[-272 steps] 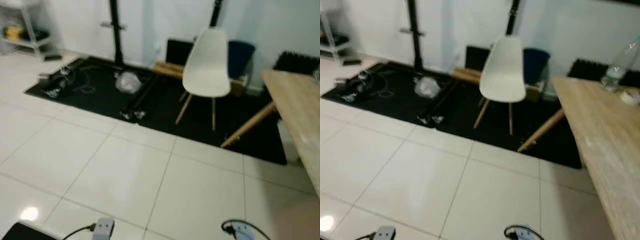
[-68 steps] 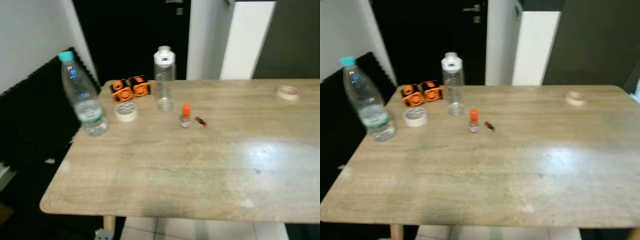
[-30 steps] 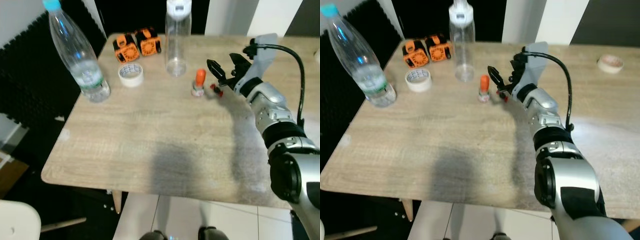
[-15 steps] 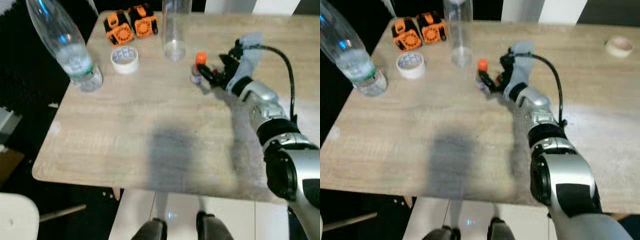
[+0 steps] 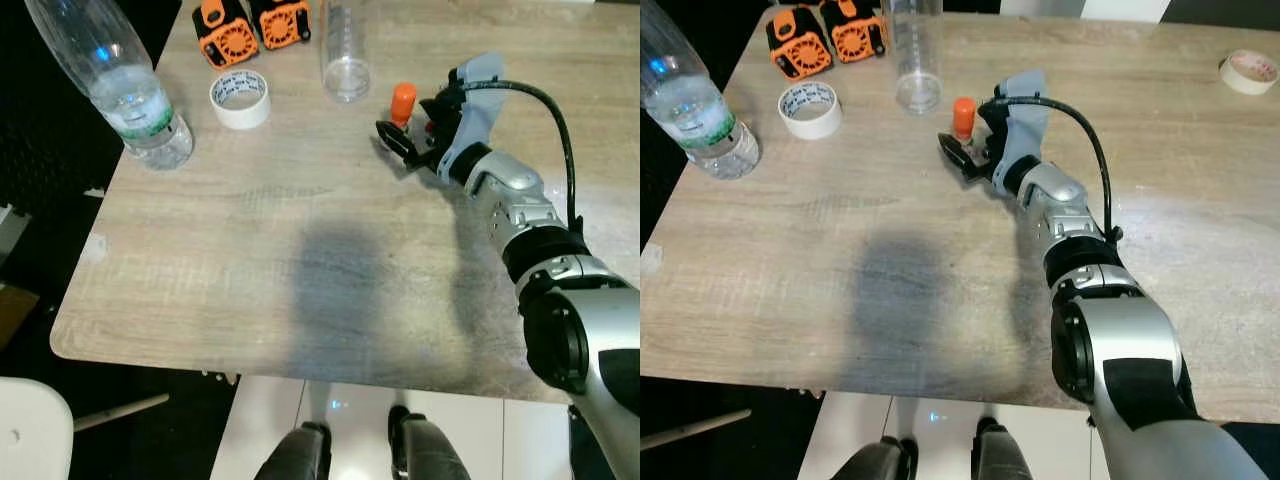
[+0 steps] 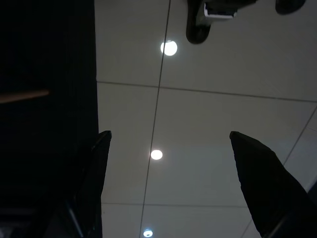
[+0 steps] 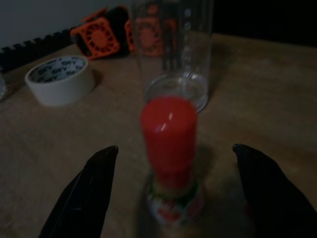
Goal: Restocking fridge
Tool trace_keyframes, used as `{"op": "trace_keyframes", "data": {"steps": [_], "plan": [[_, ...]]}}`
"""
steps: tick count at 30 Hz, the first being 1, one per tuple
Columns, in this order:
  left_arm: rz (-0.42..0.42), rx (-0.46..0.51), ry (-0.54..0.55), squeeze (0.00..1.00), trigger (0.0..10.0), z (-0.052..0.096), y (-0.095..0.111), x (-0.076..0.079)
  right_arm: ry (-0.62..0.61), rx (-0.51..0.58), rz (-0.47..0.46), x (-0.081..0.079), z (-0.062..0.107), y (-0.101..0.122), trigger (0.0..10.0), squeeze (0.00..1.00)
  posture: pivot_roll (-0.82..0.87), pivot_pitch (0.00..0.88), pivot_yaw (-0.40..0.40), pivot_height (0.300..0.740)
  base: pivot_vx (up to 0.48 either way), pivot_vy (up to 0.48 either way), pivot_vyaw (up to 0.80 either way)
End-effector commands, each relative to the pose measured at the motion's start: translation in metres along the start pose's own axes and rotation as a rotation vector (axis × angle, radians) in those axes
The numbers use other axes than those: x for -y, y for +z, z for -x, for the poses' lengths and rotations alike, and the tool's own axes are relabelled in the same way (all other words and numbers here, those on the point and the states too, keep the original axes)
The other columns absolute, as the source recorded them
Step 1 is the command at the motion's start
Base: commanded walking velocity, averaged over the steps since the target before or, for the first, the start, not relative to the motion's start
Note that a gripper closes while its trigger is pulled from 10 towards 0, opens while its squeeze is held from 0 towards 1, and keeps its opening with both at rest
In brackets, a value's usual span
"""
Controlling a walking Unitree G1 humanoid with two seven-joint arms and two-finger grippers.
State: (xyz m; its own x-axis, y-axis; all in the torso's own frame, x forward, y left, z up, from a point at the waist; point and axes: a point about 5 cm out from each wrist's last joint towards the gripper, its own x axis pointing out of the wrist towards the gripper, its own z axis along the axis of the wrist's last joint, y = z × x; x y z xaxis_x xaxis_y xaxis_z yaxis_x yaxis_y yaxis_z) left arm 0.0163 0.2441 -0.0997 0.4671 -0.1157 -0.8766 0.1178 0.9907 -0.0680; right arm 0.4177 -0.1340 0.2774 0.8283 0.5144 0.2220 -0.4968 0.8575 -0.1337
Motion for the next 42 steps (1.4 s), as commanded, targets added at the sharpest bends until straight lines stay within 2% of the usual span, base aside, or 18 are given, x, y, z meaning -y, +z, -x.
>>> {"op": "trace_keyframes", "data": {"steps": [1,11,12,13,24,33,36,37,38,41,42], "plan": [[0.015,-0.055,0.024,0.00,10.0,0.013,-0.018,-0.007,0.004,-0.008,-0.002,0.000,0.001,-0.002,10.0,0.00,0.21,0.417,0.015,0.740,0.000,0.000,0.00],[0.022,-0.049,0.025,0.00,10.0,0.017,-0.024,-0.007,0.031,0.019,-0.002,-0.006,-0.008,0.010,10.0,0.00,0.23,0.432,0.009,0.740,0.000,0.000,0.00],[0.022,-0.050,0.025,0.00,10.0,0.017,-0.024,-0.007,0.032,0.030,-0.001,-0.006,-0.009,0.013,0.4,0.00,0.23,0.434,0.010,0.740,0.000,0.000,0.00],[0.022,-0.051,0.026,0.00,10.0,0.018,-0.024,-0.007,0.036,0.042,0.000,-0.006,-0.009,0.016,0.0,0.00,0.23,0.434,0.010,0.740,0.000,0.000,0.00],[0.026,-0.047,0.028,0.00,10.0,0.014,-0.020,-0.006,0.058,0.072,0.029,-0.004,-0.010,0.028,0.0,0.00,0.22,0.406,0.001,0.740,0.000,0.000,0.00],[0.037,-0.042,0.037,0.00,10.0,0.001,-0.005,-0.003,0.035,0.086,0.087,0.013,0.001,0.031,0.0,0.00,0.19,0.318,-0.010,0.740,0.000,0.000,0.00],[0.045,-0.037,0.042,0.00,10.0,-0.002,-0.001,-0.002,0.049,0.120,0.060,0.015,0.004,0.033,0.0,0.00,0.18,0.272,-0.020,0.740,0.000,0.000,0.00],[0.066,-0.014,0.051,0.00,10.0,-0.012,0.012,0.001,0.211,0.230,-0.029,0.009,0.010,0.037,0.0,0.00,0.17,0.198,-0.029,0.740,0.000,0.000,0.00],[0.066,-0.014,0.051,0.00,10.0,-0.012,0.012,0.001,0.211,0.230,-0.029,0.009,0.010,0.037,0.0,0.00,0.17,0.198,-0.029,0.740,0.000,0.000,0.00],[0.089,0.012,0.054,0.00,10.0,-0.022,0.029,0.005,0.469,0.334,-0.086,-0.007,0.022,0.040,0.0,0.00,0.14,0.129,-0.030,0.740,0.000,0.000,0.00],[0.089,0.012,0.054,0.00,10.0,-0.022,0.029,0.005,0.469,0.334,-0.086,-0.007,0.022,0.040,0.0,0.00,0.14,0.129,-0.030,0.740,0.000,0.000,0.00]]}}
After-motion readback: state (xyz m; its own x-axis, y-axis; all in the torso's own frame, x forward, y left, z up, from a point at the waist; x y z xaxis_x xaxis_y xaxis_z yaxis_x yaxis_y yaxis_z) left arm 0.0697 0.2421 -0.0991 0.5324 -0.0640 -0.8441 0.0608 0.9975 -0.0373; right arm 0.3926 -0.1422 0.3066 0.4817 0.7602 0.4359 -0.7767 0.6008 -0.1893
